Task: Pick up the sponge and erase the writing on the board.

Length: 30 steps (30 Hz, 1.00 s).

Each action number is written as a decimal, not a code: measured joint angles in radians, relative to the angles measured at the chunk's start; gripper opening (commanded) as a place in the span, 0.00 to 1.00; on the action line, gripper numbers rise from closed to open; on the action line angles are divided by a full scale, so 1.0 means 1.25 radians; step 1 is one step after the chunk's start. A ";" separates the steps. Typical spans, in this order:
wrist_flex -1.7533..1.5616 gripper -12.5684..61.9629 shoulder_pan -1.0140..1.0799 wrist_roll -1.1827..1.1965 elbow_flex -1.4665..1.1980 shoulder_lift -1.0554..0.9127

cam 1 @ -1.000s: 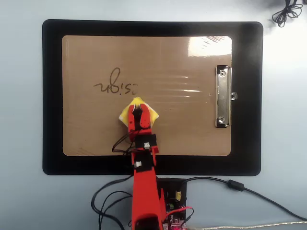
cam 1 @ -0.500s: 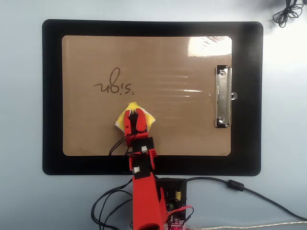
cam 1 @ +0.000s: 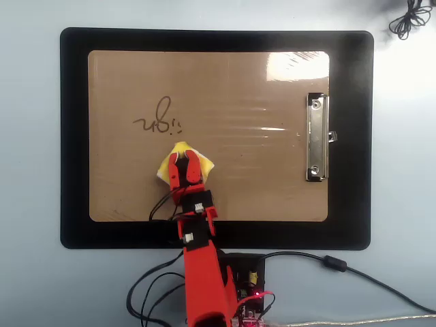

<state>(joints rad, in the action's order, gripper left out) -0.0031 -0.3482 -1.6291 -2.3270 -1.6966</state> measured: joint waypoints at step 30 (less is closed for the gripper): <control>0.060 0.06 -0.026 -0.044 -0.049 -0.076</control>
<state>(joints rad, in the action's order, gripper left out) 0.0721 -0.3804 -1.6843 -2.3884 -1.7917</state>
